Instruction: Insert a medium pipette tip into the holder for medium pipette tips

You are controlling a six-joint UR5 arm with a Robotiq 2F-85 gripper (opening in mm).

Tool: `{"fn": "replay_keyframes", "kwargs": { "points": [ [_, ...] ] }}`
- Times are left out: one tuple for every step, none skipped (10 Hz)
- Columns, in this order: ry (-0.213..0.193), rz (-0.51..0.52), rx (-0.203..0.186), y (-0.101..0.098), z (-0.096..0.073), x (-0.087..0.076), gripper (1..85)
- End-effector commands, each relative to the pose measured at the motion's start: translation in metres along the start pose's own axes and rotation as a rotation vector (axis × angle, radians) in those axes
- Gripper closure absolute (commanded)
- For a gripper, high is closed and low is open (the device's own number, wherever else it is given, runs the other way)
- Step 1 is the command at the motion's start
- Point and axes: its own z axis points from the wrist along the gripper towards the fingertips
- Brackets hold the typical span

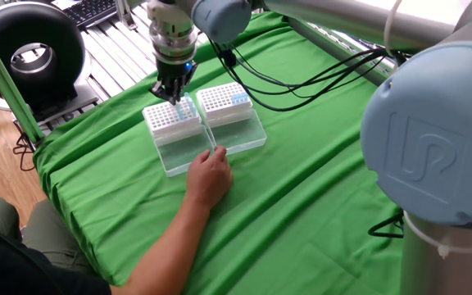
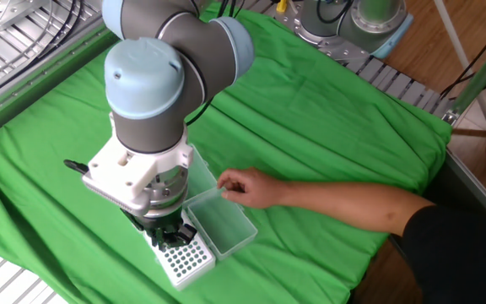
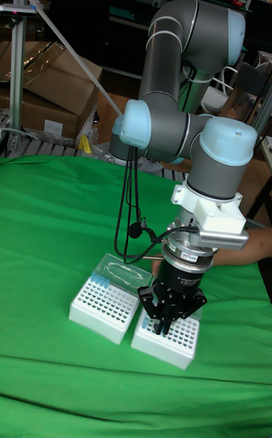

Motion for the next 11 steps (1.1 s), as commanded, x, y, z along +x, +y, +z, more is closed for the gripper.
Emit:
{"fn": "replay_keyframes", "kwargs": {
  "points": [
    [0.026,0.029,0.003,-0.001,-0.011,0.005,84.7],
    [0.037,0.032,0.005,-0.001,-0.017,0.007,84.7],
    [0.051,0.03,0.007,-0.001,-0.024,0.011,84.7],
    [0.066,0.027,0.005,-0.001,-0.033,0.013,84.7],
    [0.079,0.024,0.003,-0.001,-0.041,0.016,84.7],
    [0.087,0.023,-0.001,0.0,-0.049,0.017,84.7],
    [0.087,0.02,-0.003,0.0,-0.053,0.018,84.7],
    [0.083,0.02,-0.002,-0.001,-0.053,0.017,84.7],
    [0.066,0.023,0.005,-0.002,-0.051,0.013,84.7],
    [0.059,0.025,0.009,-0.002,-0.05,0.012,84.7],
    [0.042,0.026,0.004,-0.002,-0.048,0.008,84.7]
  ]
}}
